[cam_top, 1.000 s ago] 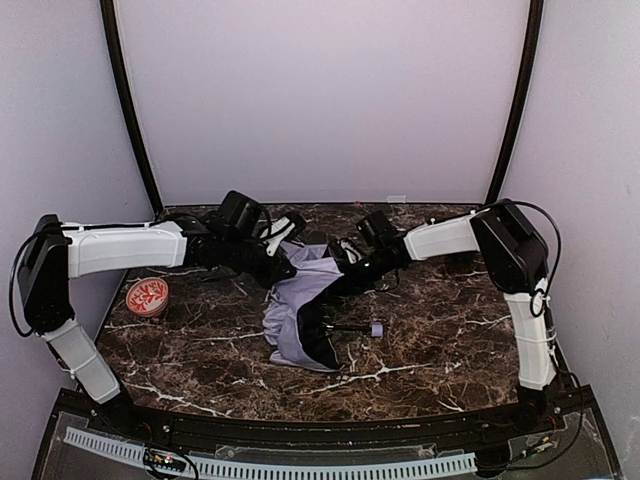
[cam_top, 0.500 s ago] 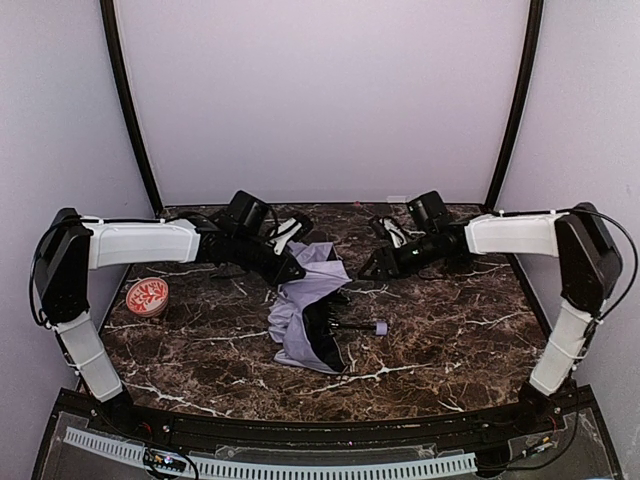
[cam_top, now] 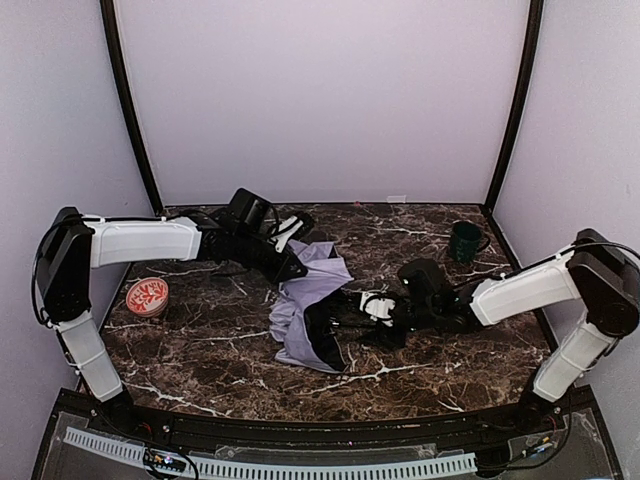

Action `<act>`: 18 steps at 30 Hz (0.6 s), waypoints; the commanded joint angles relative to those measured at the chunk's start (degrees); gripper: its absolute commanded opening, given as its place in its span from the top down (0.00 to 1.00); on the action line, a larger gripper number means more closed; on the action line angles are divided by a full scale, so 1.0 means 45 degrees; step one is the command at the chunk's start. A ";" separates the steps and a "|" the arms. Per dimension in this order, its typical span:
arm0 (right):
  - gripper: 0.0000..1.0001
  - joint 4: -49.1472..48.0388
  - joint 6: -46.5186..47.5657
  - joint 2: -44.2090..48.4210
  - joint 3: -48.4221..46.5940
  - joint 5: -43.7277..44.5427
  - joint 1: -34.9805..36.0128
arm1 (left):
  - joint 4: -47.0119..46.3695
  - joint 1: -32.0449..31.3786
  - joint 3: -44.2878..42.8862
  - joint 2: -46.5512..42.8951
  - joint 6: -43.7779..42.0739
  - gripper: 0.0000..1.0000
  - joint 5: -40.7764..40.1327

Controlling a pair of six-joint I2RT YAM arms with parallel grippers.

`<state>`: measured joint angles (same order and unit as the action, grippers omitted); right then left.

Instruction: Put away the umbrella

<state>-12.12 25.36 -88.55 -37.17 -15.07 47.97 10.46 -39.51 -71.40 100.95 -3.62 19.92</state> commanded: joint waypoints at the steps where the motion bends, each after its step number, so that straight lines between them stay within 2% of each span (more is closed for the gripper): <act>1: 0.38 -0.1047 0.3174 -0.1562 -0.0967 0.1603 0.0311 | 0.0305 0.0058 -0.0401 0.0059 -0.0414 1.00 0.0058; 6: 0.43 -0.1167 0.3370 -0.2478 -0.1265 0.1983 0.0490 | 0.0350 0.0088 -0.0475 0.0067 -0.0491 1.00 0.0301; 11: 0.57 -0.1528 0.3802 -0.3402 -0.1338 0.3308 0.0493 | 0.0259 0.0088 -0.0376 -0.0061 -0.0632 1.00 0.0372; 15: 0.88 -0.0908 0.3990 -0.3510 -0.1689 0.3526 0.0493 | 0.0311 0.0096 -0.0487 0.0043 -0.0680 1.00 0.0585; 18: 1.00 -0.0535 0.4183 -0.3331 -0.1607 0.3301 0.0493 | 0.0314 0.0126 -0.0548 -0.0052 -0.0936 1.00 0.0663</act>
<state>-18.00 43.27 -103.15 -44.51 -1.10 49.89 11.25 -39.35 -72.27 101.27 -5.80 21.54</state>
